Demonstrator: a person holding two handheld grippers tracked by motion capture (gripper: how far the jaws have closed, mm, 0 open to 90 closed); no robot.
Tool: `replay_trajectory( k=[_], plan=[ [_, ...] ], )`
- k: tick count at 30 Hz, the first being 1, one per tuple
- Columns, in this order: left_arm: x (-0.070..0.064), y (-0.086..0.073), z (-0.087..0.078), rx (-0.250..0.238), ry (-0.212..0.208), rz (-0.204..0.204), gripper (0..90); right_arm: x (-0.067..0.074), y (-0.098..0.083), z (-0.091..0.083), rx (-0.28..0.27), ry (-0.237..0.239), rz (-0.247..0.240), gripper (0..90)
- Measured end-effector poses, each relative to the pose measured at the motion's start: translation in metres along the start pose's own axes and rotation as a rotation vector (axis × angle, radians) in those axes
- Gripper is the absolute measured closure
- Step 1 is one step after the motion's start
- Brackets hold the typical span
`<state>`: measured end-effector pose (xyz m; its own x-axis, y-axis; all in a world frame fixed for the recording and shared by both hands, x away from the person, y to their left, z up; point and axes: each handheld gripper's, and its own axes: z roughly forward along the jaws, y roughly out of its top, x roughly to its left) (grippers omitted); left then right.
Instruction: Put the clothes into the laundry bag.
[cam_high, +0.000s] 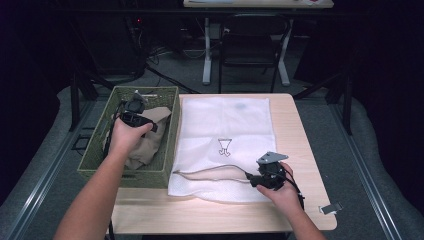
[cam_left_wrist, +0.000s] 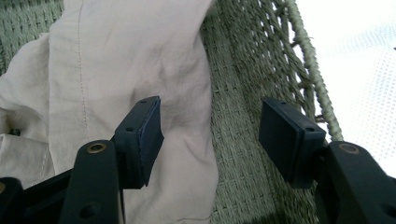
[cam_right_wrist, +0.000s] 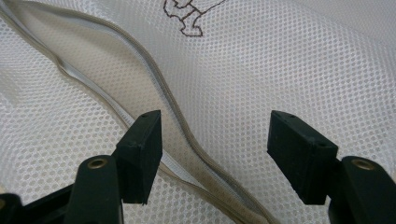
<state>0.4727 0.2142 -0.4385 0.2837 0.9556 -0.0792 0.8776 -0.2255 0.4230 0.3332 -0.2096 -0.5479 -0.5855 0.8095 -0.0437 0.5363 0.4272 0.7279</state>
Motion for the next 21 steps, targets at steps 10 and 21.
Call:
replay_trajectory(
  k=[10,21],
  plan=[
    [0.005,0.004,0.006,-0.002,0.007,-0.044,36.6,0.000,0.000,0.000,0.000,0.001,-0.001,35.4],
    [0.015,0.011,0.009,0.002,0.039,-0.081,35.6,0.000,0.000,0.000,0.002,0.002,-0.001,35.3]
  ],
)
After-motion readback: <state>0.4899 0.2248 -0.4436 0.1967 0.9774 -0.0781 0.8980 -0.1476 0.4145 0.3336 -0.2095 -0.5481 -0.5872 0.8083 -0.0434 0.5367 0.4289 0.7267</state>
